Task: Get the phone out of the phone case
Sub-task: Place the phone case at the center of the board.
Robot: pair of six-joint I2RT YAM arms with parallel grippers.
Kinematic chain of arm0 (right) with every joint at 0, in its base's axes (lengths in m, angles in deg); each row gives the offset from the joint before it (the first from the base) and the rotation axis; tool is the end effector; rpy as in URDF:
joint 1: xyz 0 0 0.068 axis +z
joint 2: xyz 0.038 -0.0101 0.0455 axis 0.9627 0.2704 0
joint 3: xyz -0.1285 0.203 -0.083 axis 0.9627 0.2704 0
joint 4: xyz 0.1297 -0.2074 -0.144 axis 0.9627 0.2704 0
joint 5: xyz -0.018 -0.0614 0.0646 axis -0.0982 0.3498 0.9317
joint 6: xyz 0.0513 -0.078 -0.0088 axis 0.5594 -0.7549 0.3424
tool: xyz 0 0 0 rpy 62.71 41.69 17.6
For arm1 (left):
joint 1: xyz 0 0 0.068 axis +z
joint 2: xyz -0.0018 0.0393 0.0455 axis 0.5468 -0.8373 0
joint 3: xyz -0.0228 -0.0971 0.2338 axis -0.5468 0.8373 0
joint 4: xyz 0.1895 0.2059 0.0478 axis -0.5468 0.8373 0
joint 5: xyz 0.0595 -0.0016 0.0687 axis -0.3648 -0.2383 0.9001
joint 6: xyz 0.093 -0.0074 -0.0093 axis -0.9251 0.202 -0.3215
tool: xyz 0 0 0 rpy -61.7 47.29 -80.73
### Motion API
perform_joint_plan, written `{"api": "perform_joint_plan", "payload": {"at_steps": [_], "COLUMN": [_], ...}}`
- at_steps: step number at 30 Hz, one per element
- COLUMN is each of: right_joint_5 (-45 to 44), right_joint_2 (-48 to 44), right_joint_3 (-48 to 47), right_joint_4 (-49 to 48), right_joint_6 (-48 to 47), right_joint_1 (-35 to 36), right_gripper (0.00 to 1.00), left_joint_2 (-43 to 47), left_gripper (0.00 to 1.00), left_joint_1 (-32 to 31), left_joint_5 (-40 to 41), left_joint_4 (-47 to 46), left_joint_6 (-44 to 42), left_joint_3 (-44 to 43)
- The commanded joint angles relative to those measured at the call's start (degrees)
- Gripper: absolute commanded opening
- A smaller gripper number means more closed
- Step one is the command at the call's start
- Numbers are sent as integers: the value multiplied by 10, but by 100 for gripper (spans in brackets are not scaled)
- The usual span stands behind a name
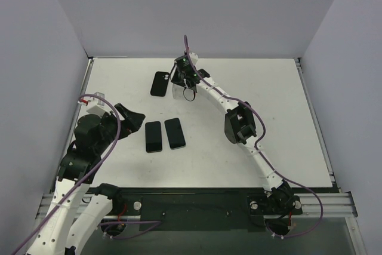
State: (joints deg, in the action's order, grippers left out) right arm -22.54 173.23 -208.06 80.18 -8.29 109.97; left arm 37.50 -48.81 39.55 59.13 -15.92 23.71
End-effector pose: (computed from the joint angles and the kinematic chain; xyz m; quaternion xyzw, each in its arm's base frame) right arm 0.5376 0.3802 0.1743 0.0758 0.8353 0.3319 0.4317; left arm 0.2123 -0.0640 0.3132 -0.1667 0.7993 -0.2932 0.4973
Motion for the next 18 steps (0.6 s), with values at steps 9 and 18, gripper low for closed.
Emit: {"api": "perform_joint_plan", "payload": {"at_steps": [9, 18], "right_joint_5": [41, 48], "right_joint_2": [16, -11], "right_joint_3": [-27, -7], "right_joint_4": [-18, -7], "right_joint_6": [0, -11], "right_joint_1": [-3, -14], "right_gripper": [45, 57], "left_joint_2": [-2, -16], "left_gripper": [91, 91], "left_joint_1": [-3, -3], "left_joint_5": [-5, -7], "left_joint_4": [-8, -23], "left_joint_6": [-1, 3], "left_joint_3": [-39, -32]}}
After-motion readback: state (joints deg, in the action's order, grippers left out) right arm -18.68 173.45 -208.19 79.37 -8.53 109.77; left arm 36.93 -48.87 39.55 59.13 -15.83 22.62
